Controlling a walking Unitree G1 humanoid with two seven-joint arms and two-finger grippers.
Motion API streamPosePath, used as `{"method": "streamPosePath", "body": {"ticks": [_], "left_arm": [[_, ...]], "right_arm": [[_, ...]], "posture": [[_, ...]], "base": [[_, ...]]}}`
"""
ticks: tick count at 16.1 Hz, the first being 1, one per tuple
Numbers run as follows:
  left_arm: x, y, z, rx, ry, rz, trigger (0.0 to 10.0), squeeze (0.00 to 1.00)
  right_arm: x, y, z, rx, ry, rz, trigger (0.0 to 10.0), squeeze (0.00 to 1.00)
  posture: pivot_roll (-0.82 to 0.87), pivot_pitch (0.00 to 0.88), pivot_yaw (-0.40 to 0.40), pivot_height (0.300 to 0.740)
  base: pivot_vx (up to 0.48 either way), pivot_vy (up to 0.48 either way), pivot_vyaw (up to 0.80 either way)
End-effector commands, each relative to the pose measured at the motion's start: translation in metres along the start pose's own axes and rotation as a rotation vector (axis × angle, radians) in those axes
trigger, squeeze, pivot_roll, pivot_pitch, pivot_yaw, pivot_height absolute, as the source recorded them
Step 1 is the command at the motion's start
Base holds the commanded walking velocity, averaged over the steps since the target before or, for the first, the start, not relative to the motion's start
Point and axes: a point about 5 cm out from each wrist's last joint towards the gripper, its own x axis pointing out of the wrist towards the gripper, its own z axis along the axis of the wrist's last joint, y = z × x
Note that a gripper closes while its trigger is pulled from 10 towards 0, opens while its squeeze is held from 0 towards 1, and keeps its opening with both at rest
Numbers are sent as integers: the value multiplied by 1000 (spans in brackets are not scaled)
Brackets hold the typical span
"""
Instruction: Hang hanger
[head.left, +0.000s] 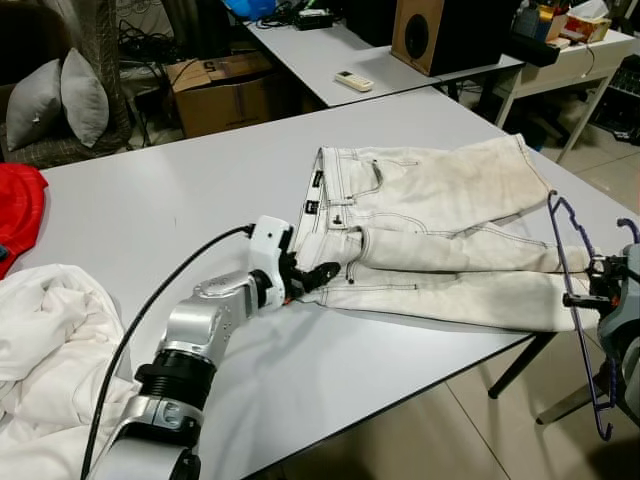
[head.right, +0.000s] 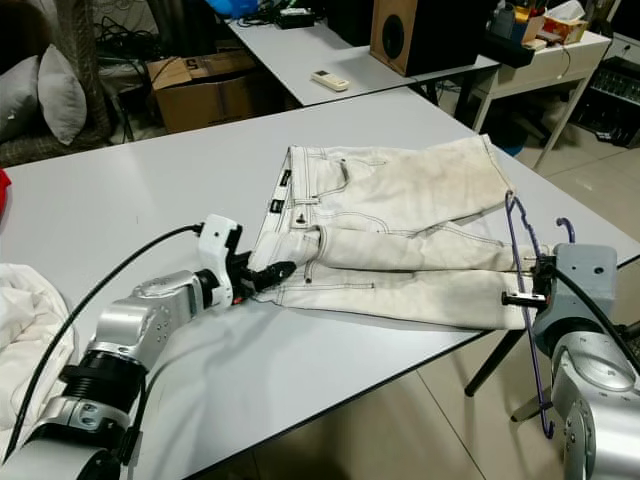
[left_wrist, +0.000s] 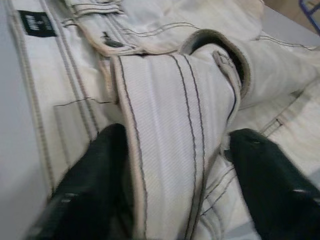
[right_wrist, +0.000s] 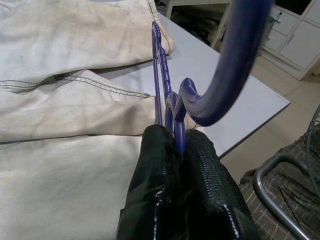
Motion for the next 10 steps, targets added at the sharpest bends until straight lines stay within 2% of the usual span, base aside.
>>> {"method": "streamPosePath", "body": {"ticks": [1,10], "left_arm": [[2,0,4,12,4,-5,0,0],[-1,8,2,32,-3,33,0,0]], "right_arm": [[-3,0,1,6,-3,-1,10000,0],[-2,11,0,2,-2,52,10000,0]], "posture": [[-145,3,56,740],[-137,8,52,740]], "base": [[0,0,0],[0,0,0]]}}
